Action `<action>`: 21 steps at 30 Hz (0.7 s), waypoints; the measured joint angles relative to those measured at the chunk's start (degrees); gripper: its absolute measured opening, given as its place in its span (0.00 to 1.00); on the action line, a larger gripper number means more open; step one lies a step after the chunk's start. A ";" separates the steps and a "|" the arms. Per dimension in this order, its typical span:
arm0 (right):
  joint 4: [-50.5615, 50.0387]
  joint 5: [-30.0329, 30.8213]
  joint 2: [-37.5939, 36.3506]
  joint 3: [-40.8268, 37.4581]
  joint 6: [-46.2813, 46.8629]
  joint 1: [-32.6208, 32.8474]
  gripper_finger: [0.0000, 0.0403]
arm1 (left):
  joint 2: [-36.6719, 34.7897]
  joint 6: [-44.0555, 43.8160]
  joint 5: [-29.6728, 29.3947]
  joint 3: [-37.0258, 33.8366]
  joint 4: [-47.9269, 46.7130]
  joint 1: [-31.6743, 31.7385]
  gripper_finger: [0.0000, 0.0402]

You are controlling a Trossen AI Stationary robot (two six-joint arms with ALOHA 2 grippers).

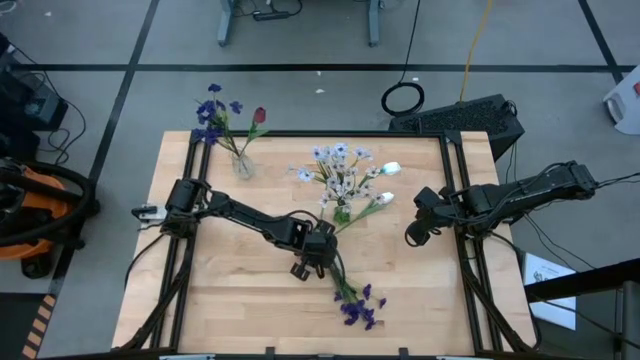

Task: Sort flowers into vase by color
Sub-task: Put the violet flowers into the transparent vase

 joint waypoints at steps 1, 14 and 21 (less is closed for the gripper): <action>0.04 0.01 0.00 0.00 0.00 0.01 0.00 | -0.04 -0.02 0.34 0.00 0.00 0.00 0.24; 0.99 0.05 0.00 0.00 0.00 -0.01 0.00 | -2.25 -11.09 5.86 1.32 -1.00 -3.03 0.02; 0.96 0.10 0.00 0.00 -0.02 0.01 0.00 | -11.04 -14.13 -0.89 2.05 1.16 -6.38 0.01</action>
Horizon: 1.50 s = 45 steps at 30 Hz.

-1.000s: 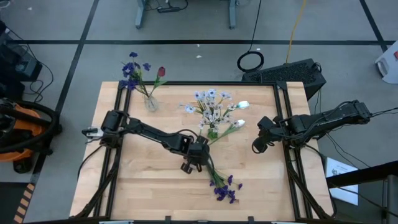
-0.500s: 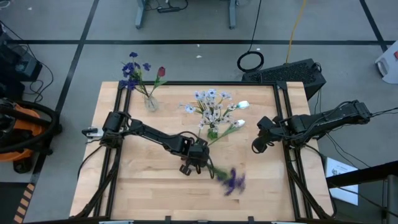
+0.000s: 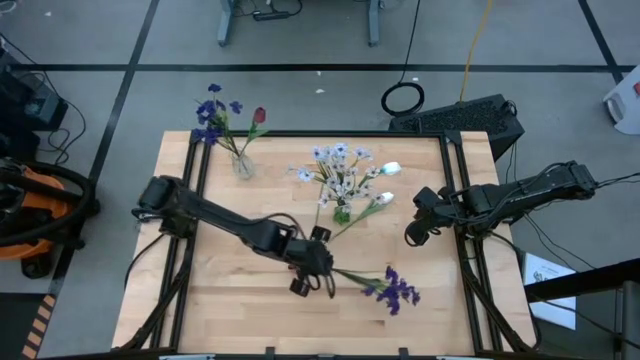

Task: Sort flowers into vase by color
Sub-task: Put the violet flowers into the transparent vase

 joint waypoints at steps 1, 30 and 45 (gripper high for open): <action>0.03 0.01 0.02 0.00 0.00 0.00 0.00 | -1.76 -0.01 -1.12 -0.01 0.10 -0.34 0.01; 7.55 0.76 0.00 0.04 0.02 0.00 0.00 | -50.11 -10.52 -73.70 -40.00 20.98 -15.26 0.01; 13.55 6.47 0.02 0.04 0.46 -0.02 0.00 | -56.19 -35.62 -73.18 -55.32 22.07 -1.98 0.02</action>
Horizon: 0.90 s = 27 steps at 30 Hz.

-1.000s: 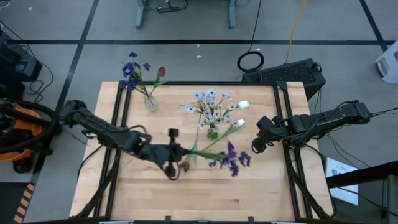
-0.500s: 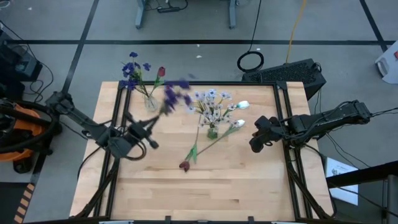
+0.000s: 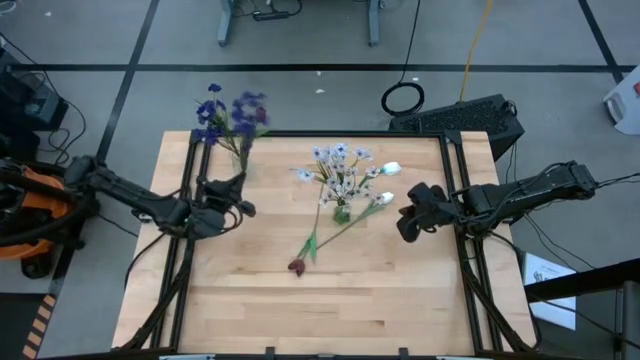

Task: Sort flowers into vase by color
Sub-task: Put the violet flowers into the transparent vase

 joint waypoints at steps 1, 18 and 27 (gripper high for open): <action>0.51 0.55 -0.02 0.00 0.00 0.00 0.00 | 0.09 0.21 2.20 -0.25 0.87 0.76 0.02; 2.11 1.42 -0.02 -0.02 -3.02 0.00 0.00 | 0.59 40.40 30.97 -7.50 56.88 20.60 0.02; 2.04 1.00 0.00 -0.02 -3.91 0.00 0.00 | 0.61 51.32 36.14 -7.56 59.38 25.69 0.02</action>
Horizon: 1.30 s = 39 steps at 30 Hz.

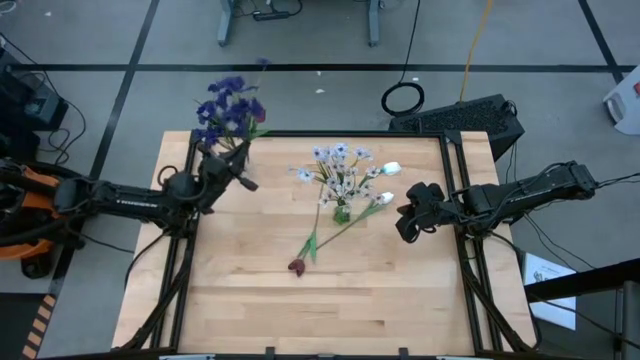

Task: Sort flowers into vase by color
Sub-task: Put the violet flowers into the transparent vase

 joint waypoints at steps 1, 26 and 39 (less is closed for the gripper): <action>-0.04 0.00 0.00 0.00 0.00 0.00 0.00 | 0.00 0.38 0.12 -0.36 0.60 0.57 0.02; 2.89 -1.44 0.00 -0.02 1.97 0.02 0.00 | 0.02 -2.88 0.02 -12.77 16.16 11.07 0.02; 3.55 -1.25 0.00 -0.02 3.67 0.01 0.00 | 0.00 -10.71 6.73 -12.77 9.52 19.00 0.02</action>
